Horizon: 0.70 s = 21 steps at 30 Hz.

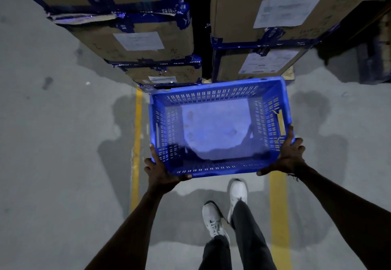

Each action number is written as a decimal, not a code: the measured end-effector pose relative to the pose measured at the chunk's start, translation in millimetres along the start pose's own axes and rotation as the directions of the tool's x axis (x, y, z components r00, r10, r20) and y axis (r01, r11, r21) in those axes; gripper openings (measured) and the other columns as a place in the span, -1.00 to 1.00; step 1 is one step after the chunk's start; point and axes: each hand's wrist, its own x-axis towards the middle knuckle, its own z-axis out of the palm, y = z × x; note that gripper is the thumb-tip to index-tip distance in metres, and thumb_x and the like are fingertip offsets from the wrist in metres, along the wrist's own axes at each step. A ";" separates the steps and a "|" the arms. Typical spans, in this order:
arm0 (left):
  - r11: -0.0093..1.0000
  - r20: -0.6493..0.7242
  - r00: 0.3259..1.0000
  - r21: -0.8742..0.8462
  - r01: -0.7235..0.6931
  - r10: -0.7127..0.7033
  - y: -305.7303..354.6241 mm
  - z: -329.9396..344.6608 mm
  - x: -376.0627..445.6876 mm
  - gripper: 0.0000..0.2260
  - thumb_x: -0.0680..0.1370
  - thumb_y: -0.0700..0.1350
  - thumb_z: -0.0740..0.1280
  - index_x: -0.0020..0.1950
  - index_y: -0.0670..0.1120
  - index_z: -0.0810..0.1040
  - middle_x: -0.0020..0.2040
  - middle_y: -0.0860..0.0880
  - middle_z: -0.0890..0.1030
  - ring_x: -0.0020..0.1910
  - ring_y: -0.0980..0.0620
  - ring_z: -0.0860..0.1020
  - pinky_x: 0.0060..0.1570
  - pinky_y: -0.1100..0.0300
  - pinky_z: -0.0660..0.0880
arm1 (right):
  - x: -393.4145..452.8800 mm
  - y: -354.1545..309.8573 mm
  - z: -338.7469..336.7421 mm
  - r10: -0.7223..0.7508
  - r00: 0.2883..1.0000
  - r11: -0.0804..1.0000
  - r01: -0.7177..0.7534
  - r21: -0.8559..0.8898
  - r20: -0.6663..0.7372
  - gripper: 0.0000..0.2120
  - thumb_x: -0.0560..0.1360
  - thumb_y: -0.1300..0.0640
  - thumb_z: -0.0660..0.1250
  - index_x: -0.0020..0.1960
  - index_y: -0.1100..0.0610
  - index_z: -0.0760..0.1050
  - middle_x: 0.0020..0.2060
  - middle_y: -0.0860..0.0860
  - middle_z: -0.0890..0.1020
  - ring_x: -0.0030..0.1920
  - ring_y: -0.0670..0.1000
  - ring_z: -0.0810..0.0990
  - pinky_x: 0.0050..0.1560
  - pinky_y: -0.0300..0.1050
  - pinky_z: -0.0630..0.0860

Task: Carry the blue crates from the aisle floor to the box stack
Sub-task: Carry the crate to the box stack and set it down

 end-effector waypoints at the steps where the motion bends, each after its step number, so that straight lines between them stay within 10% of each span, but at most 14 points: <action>1: 1.000 0.007 1.000 -0.008 0.004 -0.004 0.9 -0.6 0.6 0.60 -0.08 0.53 0.54 0.64 -0.02 -0.37 0.50 -0.27 0.14 0.35 -0.27 0.25 0.31 -0.21 0.28 | 0.1 0.0 -0.1 0.000 1.000 1.000 0.000 0.011 0.003 0.87 -0.46 -0.22 0.68 0.48 -0.23 -0.55 0.30 0.09 0.15 0.35 0.32 0.17 0.21 0.40 0.39; 21: 0.999 -0.005 1.000 -0.035 -0.006 0.006 1.4 -1.7 1.2 0.60 -0.05 0.37 0.67 0.64 -0.02 -0.35 0.39 -0.24 0.22 0.31 -0.31 0.30 0.36 -0.19 0.27 | 1.0 17.2 10.2 -0.032 0.999 0.999 0.033 0.030 -0.032 0.86 -0.48 -0.29 0.64 0.48 -0.24 -0.56 0.25 0.08 0.17 0.26 0.30 0.24 0.15 0.37 0.43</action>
